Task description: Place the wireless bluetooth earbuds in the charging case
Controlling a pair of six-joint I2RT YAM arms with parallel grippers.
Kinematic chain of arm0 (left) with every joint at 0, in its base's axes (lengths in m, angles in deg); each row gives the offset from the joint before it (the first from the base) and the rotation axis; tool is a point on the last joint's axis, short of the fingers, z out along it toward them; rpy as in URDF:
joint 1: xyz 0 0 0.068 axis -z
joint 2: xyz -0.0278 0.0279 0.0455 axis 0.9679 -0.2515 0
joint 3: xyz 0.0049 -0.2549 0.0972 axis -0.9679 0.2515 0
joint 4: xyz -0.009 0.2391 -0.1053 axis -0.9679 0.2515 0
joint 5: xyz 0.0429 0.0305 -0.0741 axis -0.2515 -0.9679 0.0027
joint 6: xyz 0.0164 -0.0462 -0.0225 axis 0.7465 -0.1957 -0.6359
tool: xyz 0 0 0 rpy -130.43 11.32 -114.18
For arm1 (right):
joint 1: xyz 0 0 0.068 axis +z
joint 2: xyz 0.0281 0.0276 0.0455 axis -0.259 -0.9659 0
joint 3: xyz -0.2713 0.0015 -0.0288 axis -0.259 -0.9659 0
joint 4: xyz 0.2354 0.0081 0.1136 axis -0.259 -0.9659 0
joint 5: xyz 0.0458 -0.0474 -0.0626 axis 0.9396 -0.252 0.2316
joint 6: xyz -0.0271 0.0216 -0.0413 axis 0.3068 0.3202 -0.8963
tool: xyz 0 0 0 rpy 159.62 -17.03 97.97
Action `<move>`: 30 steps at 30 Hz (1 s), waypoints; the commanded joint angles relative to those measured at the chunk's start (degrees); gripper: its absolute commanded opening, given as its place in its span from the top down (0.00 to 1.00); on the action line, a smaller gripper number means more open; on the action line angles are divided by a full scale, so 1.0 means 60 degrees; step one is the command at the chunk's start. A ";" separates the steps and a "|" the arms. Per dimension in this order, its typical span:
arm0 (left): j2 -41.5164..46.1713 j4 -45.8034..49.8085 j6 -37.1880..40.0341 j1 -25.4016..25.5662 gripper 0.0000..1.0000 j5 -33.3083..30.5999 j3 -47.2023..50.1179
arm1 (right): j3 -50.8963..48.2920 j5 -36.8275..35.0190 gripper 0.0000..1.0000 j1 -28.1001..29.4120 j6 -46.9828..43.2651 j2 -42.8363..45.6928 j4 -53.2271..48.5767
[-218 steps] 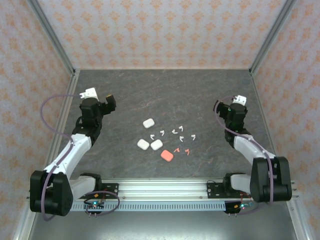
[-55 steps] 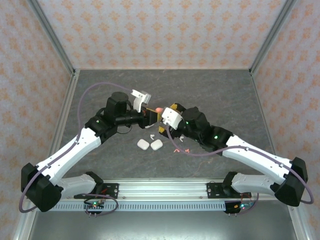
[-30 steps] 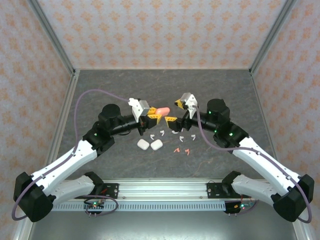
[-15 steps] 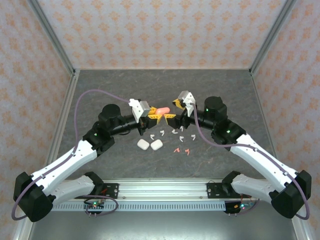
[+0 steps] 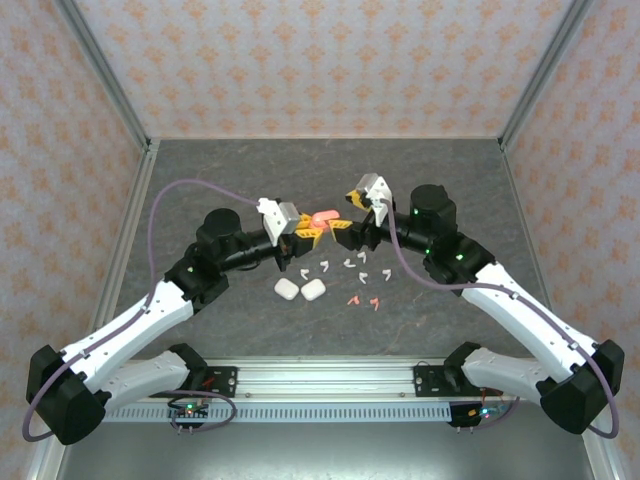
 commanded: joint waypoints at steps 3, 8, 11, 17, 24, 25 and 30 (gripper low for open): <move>0.0154 0.0151 0.0275 0.0090 1.00 0.0350 -0.0148 | 0.0519 -0.0221 0.30 -0.0080 -0.0183 -0.0073 0.0184; 0.0202 0.0140 0.0255 0.0107 1.00 0.0217 -0.0099 | 0.0572 -0.0106 0.30 -0.0080 -0.0197 -0.0046 0.0036; 0.0260 0.0157 0.0264 0.0096 1.00 0.0004 -0.0031 | 0.0568 -0.0119 0.30 -0.0078 -0.0157 0.0154 -0.0153; 0.0521 0.0034 0.0249 0.0103 1.00 -0.0551 0.0363 | 0.0897 -0.0741 0.30 -0.0079 0.0653 0.0631 -0.1451; 0.1012 -0.0129 0.0080 0.0099 1.00 -0.1193 0.1160 | 0.0727 -0.2265 0.33 -0.0080 0.2602 0.1076 -0.3387; 0.1106 -0.0143 0.0042 0.0102 1.00 -0.1263 0.1300 | 0.0641 -0.2529 0.35 -0.0080 0.2884 0.1087 -0.3731; 0.1566 -0.0085 -0.0086 0.0101 1.00 -0.1570 0.1749 | 0.0041 -0.3222 0.40 -0.0080 0.4178 0.1039 -0.4952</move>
